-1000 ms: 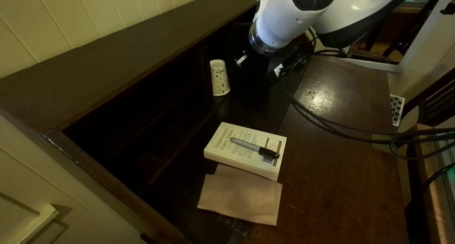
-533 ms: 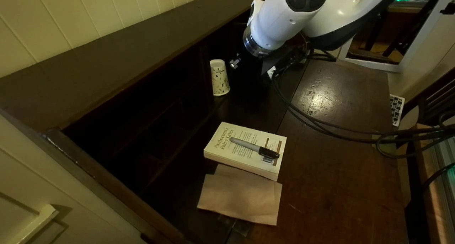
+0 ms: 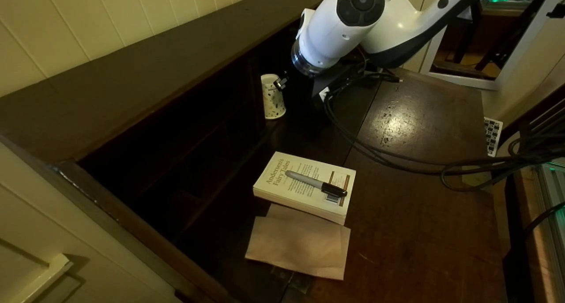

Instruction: Open the cabinet door, then out the cup inside and close the cabinet door

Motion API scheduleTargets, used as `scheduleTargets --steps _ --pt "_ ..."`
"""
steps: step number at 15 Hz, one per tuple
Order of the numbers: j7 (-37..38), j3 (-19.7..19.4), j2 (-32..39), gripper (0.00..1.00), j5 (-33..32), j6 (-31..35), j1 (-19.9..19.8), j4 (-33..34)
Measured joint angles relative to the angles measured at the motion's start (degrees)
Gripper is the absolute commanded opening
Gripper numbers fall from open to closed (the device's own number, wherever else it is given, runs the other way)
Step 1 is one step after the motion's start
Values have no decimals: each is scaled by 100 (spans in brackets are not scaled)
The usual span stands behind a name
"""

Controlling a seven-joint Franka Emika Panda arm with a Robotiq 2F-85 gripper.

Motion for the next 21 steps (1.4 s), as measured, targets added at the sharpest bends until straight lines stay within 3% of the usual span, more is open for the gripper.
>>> scheduleTargets --steps 21 --pt "320 1 416 0 0 45 -85 556"
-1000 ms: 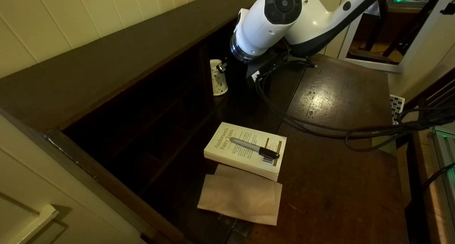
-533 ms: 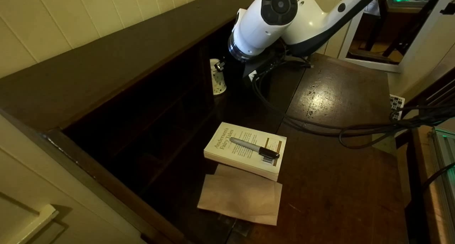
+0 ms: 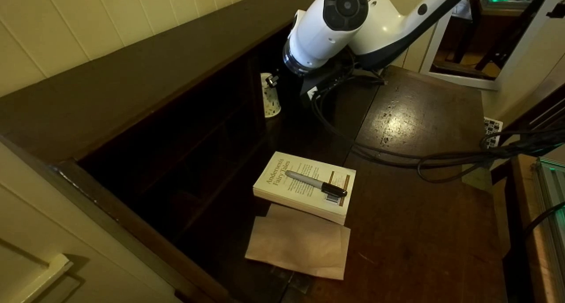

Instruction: Open the cabinet door, then out the cup inside and close the cabinet door

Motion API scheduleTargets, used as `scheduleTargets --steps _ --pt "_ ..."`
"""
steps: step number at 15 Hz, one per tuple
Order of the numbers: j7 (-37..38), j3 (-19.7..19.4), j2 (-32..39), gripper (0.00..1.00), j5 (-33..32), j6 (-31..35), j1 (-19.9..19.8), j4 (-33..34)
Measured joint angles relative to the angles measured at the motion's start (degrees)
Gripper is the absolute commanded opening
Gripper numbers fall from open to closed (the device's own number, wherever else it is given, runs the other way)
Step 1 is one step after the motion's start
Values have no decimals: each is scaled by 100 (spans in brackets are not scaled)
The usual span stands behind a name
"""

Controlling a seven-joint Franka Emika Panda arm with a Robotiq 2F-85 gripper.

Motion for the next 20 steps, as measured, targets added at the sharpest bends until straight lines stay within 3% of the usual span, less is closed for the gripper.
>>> scheduleTargets --steps 20 --pt "82 34 296 0 144 43 -6 105"
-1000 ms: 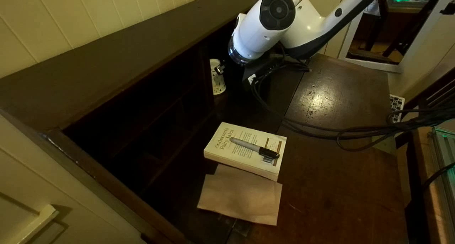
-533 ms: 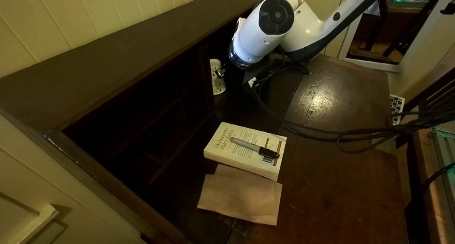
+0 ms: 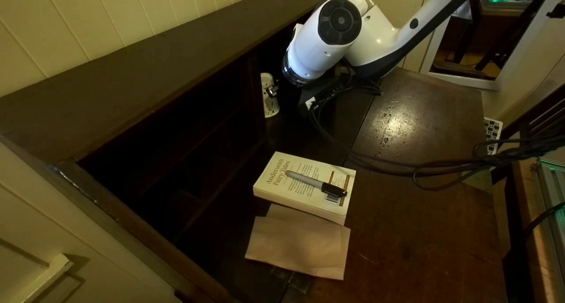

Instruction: Open the cabinet door, then out the cup inside and close the cabinet door

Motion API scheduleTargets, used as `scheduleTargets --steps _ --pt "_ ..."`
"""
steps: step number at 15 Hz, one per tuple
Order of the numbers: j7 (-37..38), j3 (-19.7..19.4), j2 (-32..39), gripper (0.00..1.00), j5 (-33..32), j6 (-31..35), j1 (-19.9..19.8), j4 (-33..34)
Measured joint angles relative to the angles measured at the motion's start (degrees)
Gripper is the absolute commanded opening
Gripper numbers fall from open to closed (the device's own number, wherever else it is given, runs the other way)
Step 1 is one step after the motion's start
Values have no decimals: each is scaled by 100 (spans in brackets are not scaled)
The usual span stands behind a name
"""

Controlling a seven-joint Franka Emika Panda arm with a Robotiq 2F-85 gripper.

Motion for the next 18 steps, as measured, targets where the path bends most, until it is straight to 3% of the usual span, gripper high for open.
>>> scheduleTargets --steps 10,16,17,18 --pt "149 0 44 0 42 5 -33 61" --pt "-554 47 -281 0 653 -162 -22 -379" --pt "-735 70 -401 5 804 -268 -19 -519" --pt "-939 100 -533 21 957 -383 -17 -664"
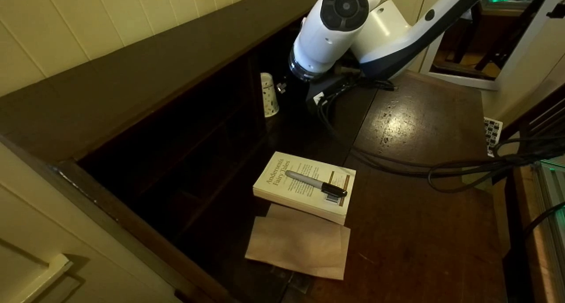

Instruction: Open the cabinet door, then out the cup inside and close the cabinet door

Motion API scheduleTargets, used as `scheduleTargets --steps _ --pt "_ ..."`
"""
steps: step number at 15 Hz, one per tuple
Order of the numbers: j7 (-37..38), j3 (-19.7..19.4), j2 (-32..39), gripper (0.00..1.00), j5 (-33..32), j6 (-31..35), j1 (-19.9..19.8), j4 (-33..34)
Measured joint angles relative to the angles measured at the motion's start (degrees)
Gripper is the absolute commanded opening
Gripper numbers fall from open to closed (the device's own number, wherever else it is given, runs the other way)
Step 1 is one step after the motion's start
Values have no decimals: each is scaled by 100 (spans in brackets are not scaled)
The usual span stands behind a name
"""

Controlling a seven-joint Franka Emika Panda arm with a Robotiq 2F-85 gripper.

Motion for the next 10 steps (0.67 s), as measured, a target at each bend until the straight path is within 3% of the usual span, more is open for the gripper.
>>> scheduleTargets --steps 4,5,6,10 --pt "-945 77 -619 19 375 -206 0 -629" --pt "-1199 92 -781 27 530 -242 -5 -796" --pt "-1457 109 -939 44 712 -296 -11 -960" --pt "-2646 330 -1586 70 1715 -590 -196 -1605"
